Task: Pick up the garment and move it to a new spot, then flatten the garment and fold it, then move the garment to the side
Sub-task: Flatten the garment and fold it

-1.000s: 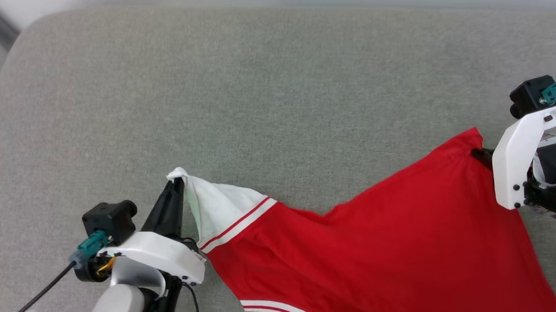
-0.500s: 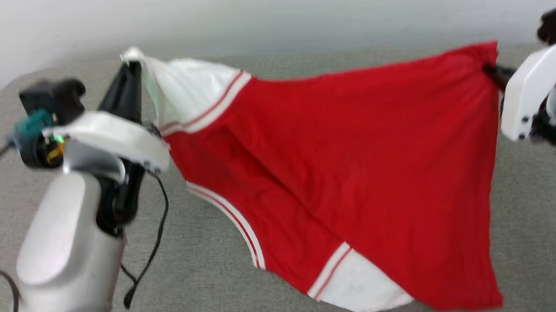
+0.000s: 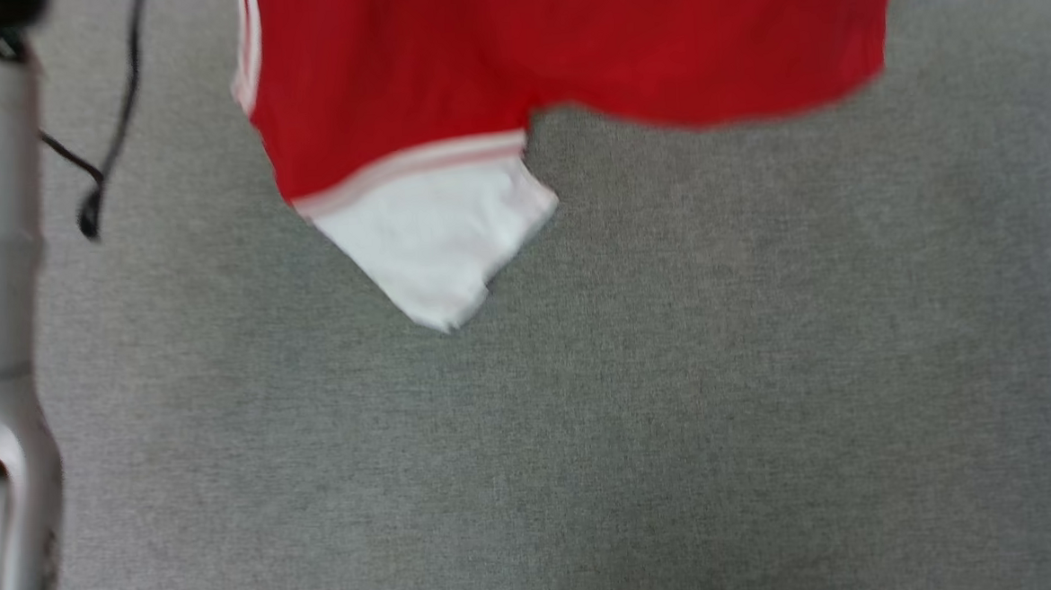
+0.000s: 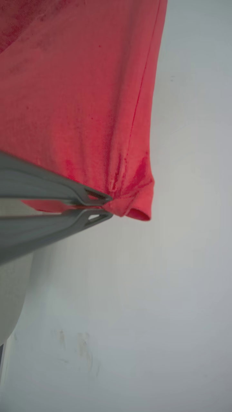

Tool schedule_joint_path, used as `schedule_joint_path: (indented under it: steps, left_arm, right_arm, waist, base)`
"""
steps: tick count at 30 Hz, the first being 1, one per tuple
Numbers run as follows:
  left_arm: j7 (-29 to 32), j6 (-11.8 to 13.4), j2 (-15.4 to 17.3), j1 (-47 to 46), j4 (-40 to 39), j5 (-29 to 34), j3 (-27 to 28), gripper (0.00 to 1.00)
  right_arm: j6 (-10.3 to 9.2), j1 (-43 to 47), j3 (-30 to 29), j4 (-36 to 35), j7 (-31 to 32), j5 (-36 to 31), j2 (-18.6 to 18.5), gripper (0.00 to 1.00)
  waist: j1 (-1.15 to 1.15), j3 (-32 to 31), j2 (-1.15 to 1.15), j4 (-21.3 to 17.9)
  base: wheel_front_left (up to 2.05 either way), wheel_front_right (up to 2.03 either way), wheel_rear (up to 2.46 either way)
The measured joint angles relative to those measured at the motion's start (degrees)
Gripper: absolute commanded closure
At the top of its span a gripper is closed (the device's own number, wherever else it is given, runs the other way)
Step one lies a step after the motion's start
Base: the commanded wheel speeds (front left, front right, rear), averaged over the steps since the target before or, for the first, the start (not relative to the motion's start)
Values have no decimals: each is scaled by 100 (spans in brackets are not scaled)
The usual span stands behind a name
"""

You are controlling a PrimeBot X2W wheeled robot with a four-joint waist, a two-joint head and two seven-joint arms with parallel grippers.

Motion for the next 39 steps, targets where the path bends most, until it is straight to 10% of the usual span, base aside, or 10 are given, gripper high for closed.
schedule_joint_path:
  steps: [17, 29, 39]
  left_arm:
    - [-122, -66, 179, -2390, 456, 314, -81, 100]
    - [-57, 53, -97, -1472, 716, -54, -51, 100]
    - [-42, -279, -209, 404, 1294, -541, -38, 100]
  right_arm:
    - [1, -2231, 144, 381, -638, -259, -119, 100]
    - [1, -2186, 918, 1327, -880, 88, -135, 100]
    - [1, -258, 1401, 1728, -1451, 898, -122, 100]
  waist:
    - [1, 1861, 0, -55]
    - [0, 2249, 0, 54]
    - [0, 1332, 0, 128]
  base:
    - [0, 0, 0]
    - [0, 0, 0]
    - [0, 0, 0]
